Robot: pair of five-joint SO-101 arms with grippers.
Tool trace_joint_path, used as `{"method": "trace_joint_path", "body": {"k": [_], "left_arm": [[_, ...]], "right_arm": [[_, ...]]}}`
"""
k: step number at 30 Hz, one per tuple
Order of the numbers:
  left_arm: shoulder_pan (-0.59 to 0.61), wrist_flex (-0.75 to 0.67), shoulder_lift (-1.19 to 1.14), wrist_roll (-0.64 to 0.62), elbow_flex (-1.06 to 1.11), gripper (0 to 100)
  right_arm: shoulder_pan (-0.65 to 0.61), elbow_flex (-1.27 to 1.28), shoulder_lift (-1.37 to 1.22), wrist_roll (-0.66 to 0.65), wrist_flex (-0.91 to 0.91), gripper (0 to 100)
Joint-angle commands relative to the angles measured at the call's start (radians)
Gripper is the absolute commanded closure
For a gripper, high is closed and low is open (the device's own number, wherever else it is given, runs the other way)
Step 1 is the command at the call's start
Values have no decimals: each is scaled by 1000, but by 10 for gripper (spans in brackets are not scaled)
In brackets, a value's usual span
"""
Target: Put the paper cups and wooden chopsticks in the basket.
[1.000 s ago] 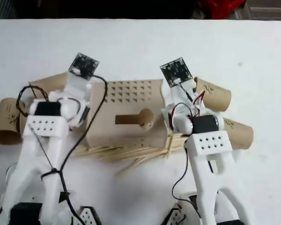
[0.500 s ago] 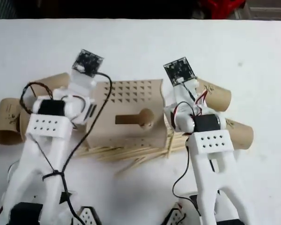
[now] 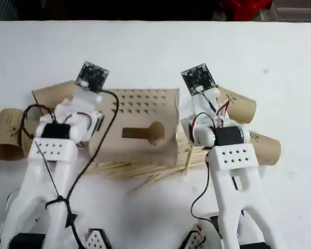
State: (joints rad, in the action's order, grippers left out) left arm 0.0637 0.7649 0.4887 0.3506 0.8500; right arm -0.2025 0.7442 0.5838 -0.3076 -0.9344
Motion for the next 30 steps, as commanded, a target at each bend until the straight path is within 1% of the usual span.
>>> {"method": "trace_joint_path", "body": {"k": [1, 4, 10, 14, 22, 24, 26, 28, 30], "left_arm": [[25, -57, -8, 25, 74, 842], [24, -80, -10, 26, 97, 842], [21, -81, -10, 40, 135, 842], [25, -124, -10, 60, 181, 843], [27, -129, -10, 80, 219, 843], [27, -127, -12, 84, 222, 843], [28, -130, -12, 91, 239, 843], [28, -146, -12, 91, 250, 843], [28, -150, -12, 91, 252, 843]], "right_arm": [[4, -6, 4, -2, 10, 839], [4, -6, 4, -2, -13, 839], [-1, -6, 5, -2, -24, 839], [-59, -5, 5, -2, -24, 839], [-222, -12, 5, 0, -18, 839], [-240, -15, 5, 0, -16, 839], [-239, -17, 13, 0, -5, 840], [-200, -15, 58, 2, -2, 840], [-160, -8, 133, 37, -5, 840]]}}
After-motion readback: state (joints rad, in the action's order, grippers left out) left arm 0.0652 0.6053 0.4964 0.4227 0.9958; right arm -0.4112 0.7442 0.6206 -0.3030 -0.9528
